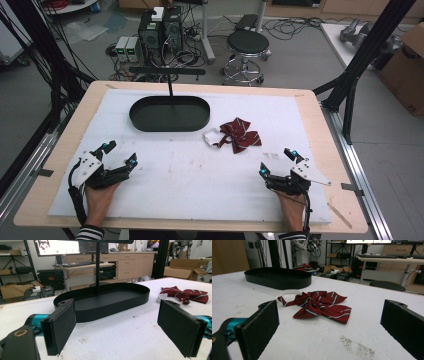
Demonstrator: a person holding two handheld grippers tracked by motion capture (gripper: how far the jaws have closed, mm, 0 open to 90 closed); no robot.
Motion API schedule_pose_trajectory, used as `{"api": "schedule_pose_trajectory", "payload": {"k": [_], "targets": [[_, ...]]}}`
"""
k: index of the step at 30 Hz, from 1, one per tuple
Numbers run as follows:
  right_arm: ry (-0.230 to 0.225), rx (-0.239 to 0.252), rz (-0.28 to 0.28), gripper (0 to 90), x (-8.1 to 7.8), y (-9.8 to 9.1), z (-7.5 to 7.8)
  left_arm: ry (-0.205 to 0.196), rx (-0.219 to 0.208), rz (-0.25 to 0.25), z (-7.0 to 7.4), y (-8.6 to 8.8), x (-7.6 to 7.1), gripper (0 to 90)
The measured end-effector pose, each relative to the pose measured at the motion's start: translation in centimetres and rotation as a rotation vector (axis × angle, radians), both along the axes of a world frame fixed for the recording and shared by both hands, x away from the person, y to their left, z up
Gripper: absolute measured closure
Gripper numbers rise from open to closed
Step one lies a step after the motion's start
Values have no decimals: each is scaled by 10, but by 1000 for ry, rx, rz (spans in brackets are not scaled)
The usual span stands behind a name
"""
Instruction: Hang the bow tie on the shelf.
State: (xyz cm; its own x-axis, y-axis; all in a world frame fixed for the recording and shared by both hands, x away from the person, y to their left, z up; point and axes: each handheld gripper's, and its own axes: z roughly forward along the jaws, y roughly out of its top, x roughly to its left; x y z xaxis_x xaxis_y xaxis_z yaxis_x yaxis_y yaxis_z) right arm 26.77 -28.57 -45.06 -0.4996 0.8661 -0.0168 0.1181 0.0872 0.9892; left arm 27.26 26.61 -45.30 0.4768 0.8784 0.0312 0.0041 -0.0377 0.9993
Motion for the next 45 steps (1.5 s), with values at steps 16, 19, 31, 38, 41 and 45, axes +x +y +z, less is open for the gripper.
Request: {"api": "schedule_pose_trajectory", "payload": {"k": [16, 19, 31, 38, 41, 45], "targets": [[9, -94, 45, 9, 14, 27, 45, 4, -8, 0, 0, 1, 0, 155], [13, -97, 62, 9, 20, 31, 54, 3, -9, -1, 0, 0, 0, 154], [75, -148, 176, 9, 60, 63, 100, 6, -10, 1, 0, 1, 0, 154], [173, -206, 225, 10, 89, 99, 110, 4, -8, -1, 0, 1, 1, 154], [221, -248, 252, 41, 103, 121, 111, 6, -8, -1, 0, 1, 0, 154], [272, -275, 265, 41, 114, 141, 107, 7, -9, -1, 0, 1, 0, 154]]}}
